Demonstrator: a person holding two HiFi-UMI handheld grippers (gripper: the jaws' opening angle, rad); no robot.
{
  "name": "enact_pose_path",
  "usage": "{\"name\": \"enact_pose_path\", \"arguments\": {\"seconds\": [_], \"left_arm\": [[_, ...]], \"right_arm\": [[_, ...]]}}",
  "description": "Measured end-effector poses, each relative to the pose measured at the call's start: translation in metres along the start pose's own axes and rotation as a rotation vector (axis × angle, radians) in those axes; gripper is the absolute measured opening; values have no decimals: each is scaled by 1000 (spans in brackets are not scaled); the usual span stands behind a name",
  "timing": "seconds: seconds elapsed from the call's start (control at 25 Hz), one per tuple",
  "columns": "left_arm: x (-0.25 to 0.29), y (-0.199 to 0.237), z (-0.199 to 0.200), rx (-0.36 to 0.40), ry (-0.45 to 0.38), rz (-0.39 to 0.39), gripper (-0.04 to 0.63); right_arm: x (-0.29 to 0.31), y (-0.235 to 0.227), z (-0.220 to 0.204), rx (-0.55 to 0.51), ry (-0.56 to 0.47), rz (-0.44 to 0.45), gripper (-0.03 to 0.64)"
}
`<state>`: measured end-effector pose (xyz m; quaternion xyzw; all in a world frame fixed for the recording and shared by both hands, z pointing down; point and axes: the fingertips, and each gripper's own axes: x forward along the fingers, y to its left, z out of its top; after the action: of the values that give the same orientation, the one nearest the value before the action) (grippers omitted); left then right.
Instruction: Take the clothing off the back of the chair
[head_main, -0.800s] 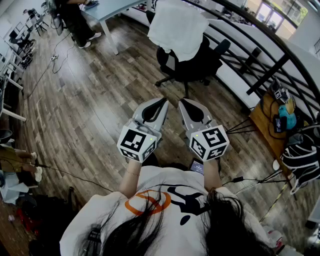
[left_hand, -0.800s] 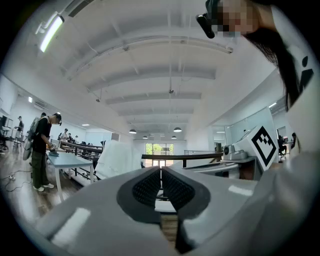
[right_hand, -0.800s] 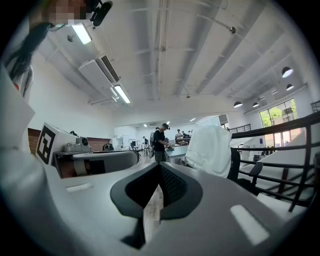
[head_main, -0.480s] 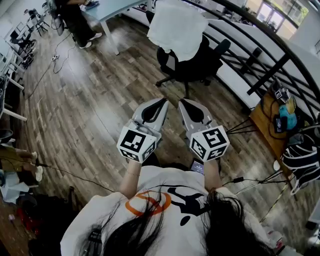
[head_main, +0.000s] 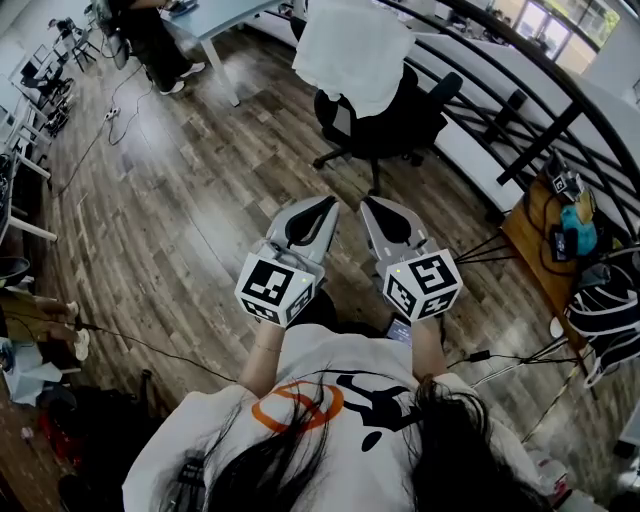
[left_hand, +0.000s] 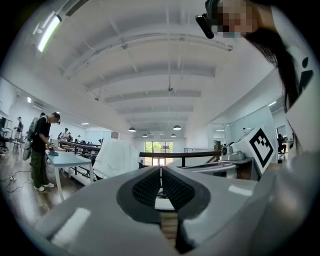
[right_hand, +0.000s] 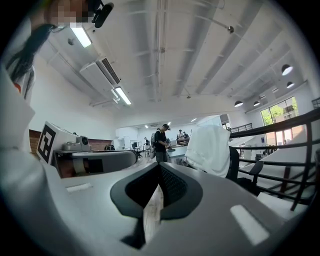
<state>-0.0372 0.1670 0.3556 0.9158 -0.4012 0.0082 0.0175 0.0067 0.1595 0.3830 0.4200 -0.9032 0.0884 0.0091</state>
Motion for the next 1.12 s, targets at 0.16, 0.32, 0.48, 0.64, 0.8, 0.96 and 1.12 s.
{"name": "enact_pose_path", "arguments": {"seconds": [0.16,0.32,0.48,0.64,0.8,0.96,1.12], "left_arm": [[7,2,-3,-1,8,-8,0],[20,7,-11,-9,20,-20,0],[38,24,-16,-17,30,-47,0],[59,47,-14,17,32,-81,0],[82,84,-9,28,22,-84,0],[99,132,-5,14,22,-82,0],[114,173,1,-11,14,-82,0]], "right_arm": [[4,-8,-3,10,2,-3,6],[12,-21,-8,19,13,-13,6],[33,-34,-9,23,25,-27,6],[65,-53,-3,27,28,-44,6],[105,-69,4,29,36,-47,6],[151,-76,8,33,50,-43,6],[189,-81,15,17,70,-45,6]]}}
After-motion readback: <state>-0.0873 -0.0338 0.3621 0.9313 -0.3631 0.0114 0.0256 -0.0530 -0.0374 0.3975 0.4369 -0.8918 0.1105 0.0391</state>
